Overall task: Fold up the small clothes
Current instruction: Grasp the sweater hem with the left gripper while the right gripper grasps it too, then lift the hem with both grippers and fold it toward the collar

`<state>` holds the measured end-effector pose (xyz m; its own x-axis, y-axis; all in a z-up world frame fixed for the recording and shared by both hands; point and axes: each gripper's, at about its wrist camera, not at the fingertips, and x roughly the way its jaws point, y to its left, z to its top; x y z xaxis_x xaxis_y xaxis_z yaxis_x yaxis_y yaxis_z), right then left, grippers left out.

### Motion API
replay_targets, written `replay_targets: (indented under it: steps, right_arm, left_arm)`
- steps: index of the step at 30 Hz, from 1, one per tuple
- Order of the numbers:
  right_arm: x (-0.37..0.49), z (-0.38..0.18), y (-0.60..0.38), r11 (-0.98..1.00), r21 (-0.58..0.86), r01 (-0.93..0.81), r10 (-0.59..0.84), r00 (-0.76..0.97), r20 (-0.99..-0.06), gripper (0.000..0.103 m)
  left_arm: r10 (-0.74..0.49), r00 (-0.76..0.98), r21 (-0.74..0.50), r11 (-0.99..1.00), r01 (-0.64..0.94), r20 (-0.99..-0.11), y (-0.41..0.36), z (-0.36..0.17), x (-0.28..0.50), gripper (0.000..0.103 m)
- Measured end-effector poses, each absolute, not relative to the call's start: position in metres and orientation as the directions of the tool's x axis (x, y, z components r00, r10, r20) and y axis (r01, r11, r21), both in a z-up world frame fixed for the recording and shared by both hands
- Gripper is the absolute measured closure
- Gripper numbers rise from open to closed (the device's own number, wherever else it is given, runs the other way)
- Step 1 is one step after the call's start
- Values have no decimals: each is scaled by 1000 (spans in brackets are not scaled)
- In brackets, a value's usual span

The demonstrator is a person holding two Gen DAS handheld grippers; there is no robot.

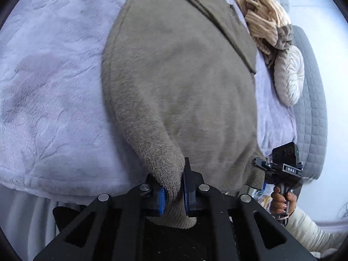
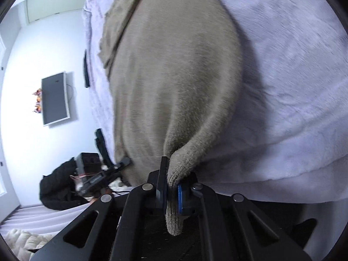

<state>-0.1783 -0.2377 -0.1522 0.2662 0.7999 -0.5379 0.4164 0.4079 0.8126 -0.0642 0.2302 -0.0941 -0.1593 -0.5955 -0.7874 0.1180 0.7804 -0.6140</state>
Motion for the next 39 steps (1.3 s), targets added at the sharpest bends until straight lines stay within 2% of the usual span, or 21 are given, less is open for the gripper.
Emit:
replay_targets:
  steps: [11, 17, 22, 27, 31, 34, 39]
  right_arm:
    - [-76, -81, -264, 247, 933, 262, 850, 405, -338, 96]
    - [1, -44, -291, 238, 957, 163, 843, 456, -287, 96]
    - [79, -36, -314, 290, 946, 145, 817, 478, -324, 96]
    - [144, -68, -340, 324, 922, 210, 781, 491, -386, 96]
    - [179, -116, -342, 390, 872, 297, 750, 447, -488, 96]
    - [190, -148, -346, 383, 847, 368, 732, 438, -522, 96]
    - [202, -166, -343, 407, 815, 411, 723, 400, -563, 94]
  left_arm:
    - [-696, 18, -688, 713, 133, -718, 178, -31, 12, 90]
    - [-702, 148, -682, 712, 167, -696, 146, -9, 92, 90]
    - [-667, 201, -639, 745, 191, -717, 122, -20, 166, 90]
    - [-584, 223, -558, 812, 174, -780, 102, -58, 228, 90]
    - [-512, 210, -491, 859, 147, -833, 92, -96, 252, 90]
    - [-488, 179, -474, 873, 116, -854, 89, -117, 261, 89]
    - [-491, 157, -485, 871, 78, -857, 92, -113, 265, 89]
